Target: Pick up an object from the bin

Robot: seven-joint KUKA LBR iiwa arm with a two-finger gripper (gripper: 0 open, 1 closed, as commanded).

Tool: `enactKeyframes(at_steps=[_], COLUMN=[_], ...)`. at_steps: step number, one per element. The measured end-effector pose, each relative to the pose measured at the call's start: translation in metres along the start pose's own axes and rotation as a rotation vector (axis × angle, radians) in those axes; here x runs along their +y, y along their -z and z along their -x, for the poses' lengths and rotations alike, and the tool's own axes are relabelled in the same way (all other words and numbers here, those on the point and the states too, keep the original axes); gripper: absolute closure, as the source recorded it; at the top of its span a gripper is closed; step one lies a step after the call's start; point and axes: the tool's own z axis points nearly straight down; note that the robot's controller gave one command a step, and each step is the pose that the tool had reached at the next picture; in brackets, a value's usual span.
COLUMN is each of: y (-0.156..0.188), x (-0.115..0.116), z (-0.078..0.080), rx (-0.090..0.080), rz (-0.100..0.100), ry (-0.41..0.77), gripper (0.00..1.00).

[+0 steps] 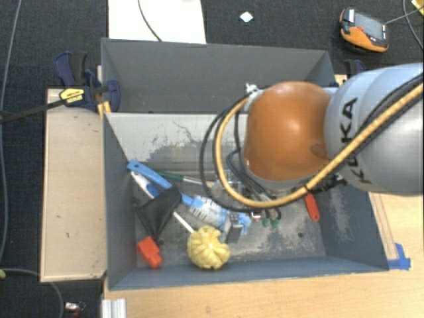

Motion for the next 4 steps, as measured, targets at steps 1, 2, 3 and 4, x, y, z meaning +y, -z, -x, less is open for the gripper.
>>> enactKeyframes(at_steps=[1,2,3,4], y=[0.004,-0.128,-0.158,-0.127], x=[-0.001,-0.055,-0.059,-0.058], z=[0.002,0.04,0.04,0.032], rx=[-0.008,-0.012,-0.017,-0.017], rz=[0.002,0.004,0.007,0.006], ry=[-0.007,-0.171,-0.194,-0.325], gripper=[0.0,0.0,0.0,0.0])
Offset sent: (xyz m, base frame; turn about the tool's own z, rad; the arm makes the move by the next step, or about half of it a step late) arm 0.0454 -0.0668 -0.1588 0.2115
